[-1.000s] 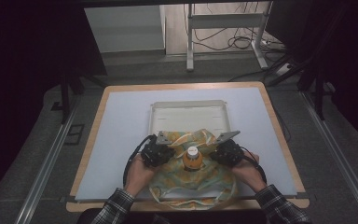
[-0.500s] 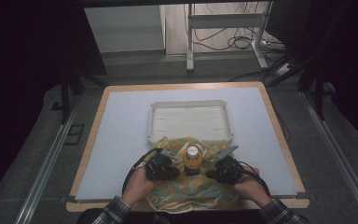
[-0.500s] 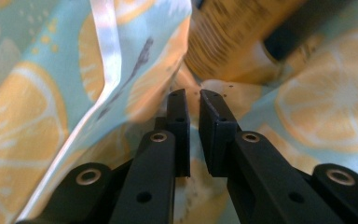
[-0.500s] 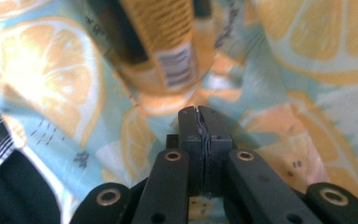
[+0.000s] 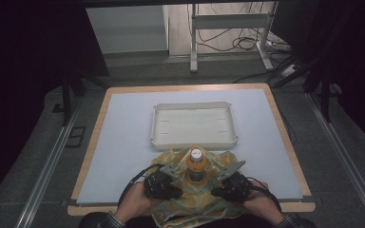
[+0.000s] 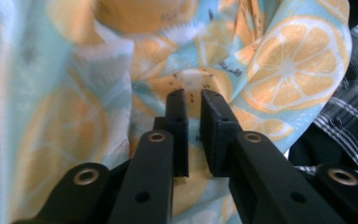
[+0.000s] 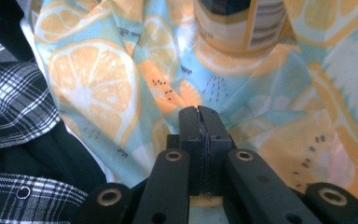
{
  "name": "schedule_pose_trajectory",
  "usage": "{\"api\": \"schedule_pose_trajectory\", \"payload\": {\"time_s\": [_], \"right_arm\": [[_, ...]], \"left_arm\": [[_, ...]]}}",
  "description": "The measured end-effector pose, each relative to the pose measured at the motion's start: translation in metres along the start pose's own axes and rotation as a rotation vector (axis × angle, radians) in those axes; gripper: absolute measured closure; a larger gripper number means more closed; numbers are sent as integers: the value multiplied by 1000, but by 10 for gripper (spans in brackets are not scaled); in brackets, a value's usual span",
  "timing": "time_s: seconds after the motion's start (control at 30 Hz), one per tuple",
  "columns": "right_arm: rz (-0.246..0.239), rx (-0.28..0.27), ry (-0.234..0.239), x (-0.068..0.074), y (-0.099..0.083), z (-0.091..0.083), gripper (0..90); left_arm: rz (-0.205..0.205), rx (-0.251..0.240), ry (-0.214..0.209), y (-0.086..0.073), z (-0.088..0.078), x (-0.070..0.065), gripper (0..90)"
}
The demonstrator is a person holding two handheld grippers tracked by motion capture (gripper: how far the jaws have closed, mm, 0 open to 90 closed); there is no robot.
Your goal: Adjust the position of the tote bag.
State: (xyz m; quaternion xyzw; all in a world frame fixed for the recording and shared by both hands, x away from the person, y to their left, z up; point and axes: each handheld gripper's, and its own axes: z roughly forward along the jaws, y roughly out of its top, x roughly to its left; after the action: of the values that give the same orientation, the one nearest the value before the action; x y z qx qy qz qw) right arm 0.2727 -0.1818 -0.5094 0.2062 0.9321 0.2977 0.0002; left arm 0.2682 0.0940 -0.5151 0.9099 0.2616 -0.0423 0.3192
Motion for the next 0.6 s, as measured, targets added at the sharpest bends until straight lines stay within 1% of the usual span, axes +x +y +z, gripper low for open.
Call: {"api": "schedule_pose_trajectory", "payload": {"time_s": [0.03, 0.07, 0.13, 0.17, 0.2, 0.23, 0.27, 0.3, 0.33, 0.4, 0.43, 0.47, 0.5, 0.53, 0.57, 0.6], "right_arm": [[1, -25, -9, -2, 4, -4, 870], [1, -25, -9, -2, 4, -4, 870], [6, -71, -24, -7, 10, -12, 866], [20, -112, -33, -13, 17, -17, 866], [20, -112, -33, -13, 17, -17, 866], [25, -132, -72, -20, 23, -19, 866], [30, -134, -98, -25, 25, -19, 867], [51, -140, -111, -32, 26, -18, 868], [51, -140, -111, -32, 26, -18, 868], [97, -150, -135, -44, 26, -16, 873], [120, -146, -154, -54, 24, -13, 873], [120, -146, -154, -54, 24, -13, 873], [129, -141, -164, -57, 23, -12, 873], [131, -131, -182, -60, 22, -10, 873], [141, -129, -181, -63, 19, -8, 870], [141, -129, -181, -63, 19, -8, 870]], "left_arm": [[-26, -69, 31, 3, -10, 4, 806], [-26, -69, 31, 3, -10, 4, 805], [-62, -133, 78, 7, -20, 13, 805], [-78, -142, 102, 9, -22, 19, 808], [-78, -142, 102, 9, -22, 19, 810], [-81, -133, 165, 11, -18, 25, 811], [-81, -133, 165, 11, -18, 25, 812], [-89, -132, 187, 11, -16, 29, 813], [-100, -136, 195, 11, -14, 32, 813], [-120, -140, 218, 11, -11, 39, 815], [-135, -145, 241, 12, -8, 46, 815], [-135, -145, 241, 12, -8, 46, 815], [-151, -150, 252, 12, -7, 49, 815], [-156, -152, 255, 12, -7, 52, 815], [-155, -165, 243, 12, -8, 53, 809], [-155, -165, 243, 12, -8, 53, 800]]}}
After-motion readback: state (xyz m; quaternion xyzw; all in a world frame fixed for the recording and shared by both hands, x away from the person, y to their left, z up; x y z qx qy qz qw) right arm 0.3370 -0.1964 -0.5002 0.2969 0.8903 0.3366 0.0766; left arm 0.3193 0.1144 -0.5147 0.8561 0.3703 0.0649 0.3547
